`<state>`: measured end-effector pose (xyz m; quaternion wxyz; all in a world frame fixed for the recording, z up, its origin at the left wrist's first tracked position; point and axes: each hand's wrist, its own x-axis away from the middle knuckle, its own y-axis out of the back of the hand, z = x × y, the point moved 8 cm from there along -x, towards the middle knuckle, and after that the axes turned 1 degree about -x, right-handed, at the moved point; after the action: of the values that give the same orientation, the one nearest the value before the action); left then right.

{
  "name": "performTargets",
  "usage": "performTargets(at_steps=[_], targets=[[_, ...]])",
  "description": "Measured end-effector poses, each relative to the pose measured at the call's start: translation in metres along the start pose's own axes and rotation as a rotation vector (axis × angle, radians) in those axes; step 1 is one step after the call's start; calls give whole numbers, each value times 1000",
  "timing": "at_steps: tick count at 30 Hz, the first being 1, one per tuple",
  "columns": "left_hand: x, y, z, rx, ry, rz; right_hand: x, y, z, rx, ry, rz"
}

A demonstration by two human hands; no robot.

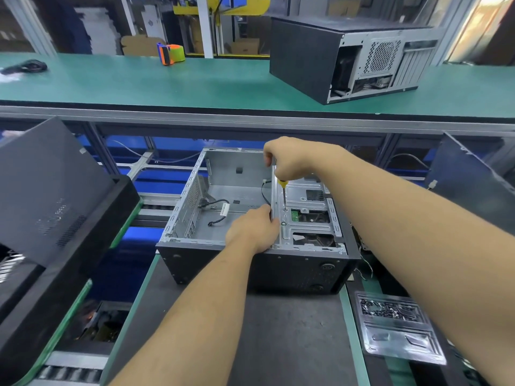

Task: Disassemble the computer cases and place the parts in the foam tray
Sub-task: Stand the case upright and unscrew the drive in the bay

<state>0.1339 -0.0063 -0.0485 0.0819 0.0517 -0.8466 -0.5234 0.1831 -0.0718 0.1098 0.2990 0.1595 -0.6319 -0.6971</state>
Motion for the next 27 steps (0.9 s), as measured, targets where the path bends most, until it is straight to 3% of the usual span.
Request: performTargets(at_steps=[6, 13, 20, 27], targets=[[1, 0, -2, -7, -9, 1, -5, 4, -26, 118, -181, -127], [1, 1, -2, -7, -15, 0, -4, 4, -23, 123, -115, -62], [1, 0, -2, -6, -5, 6, 5, 3, -14, -60, 3, -14], [4, 2, -2, -16, 20, -2, -9, 5, -38, 100, -138, -141]])
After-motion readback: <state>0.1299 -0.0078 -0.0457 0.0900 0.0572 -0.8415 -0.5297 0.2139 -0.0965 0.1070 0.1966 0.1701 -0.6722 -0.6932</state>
